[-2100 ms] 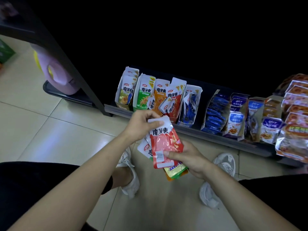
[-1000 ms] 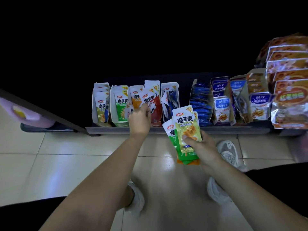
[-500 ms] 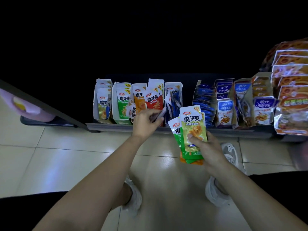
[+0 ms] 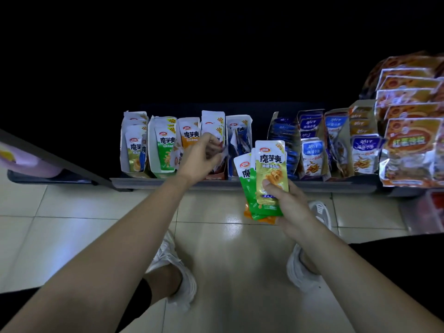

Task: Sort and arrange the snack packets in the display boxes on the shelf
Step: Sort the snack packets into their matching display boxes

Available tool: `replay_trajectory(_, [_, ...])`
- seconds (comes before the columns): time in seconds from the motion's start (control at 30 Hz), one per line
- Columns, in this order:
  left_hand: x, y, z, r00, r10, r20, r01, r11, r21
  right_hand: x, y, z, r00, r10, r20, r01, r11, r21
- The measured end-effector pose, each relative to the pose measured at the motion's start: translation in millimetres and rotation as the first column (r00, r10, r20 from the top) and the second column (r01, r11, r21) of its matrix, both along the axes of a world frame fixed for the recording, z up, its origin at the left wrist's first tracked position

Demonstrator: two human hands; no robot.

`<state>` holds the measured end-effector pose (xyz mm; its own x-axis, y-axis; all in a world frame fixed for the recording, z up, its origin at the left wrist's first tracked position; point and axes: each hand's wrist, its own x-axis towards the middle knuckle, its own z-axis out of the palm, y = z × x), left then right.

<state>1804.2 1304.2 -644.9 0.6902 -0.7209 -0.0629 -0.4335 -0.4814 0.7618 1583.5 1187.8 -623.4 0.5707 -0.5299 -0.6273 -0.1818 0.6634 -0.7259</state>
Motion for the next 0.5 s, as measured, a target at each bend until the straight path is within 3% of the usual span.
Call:
replay_trajectory(0.07, [-16.8, 7.1, -4.7, 0.997, 0.006, 0.080, -0.006, 1.000, -0.010, 0.7, -3.7, 2.5, 1.000, -0.021, 0.020, 0.020, 0.997, 0.070])
replay_trajectory(0.13, [-31.4, 14.7, -13.5, 0.968, -0.021, 0.250, 0.023, 1.000, -0.005, 0.4, -7.0, 3.0, 0.999, -0.043, 0.023, 0.040, 0.994, 0.105])
replay_trajectory(0.2, [-38.4, 20.1, -19.9, 0.954, -0.024, 0.299, 0.030, 0.999, -0.016, -0.2, -8.4, 2.2, 0.999, -0.045, 0.026, 0.042, 0.992, 0.120])
replay_trajectory(0.33, [-37.8, 22.8, -10.8, 0.990, -0.018, 0.140, 0.023, 0.999, -0.035, 1.3, -5.6, 4.3, 0.998, -0.024, 0.055, 0.018, 0.993, 0.115])
replay_trajectory(0.5, [-59.4, 28.9, 18.8, 0.961, 0.265, -0.077, -0.275, 0.938, -0.211, 11.9, 4.8, 12.8, 0.992, 0.019, 0.122, -0.035, 0.992, 0.123])
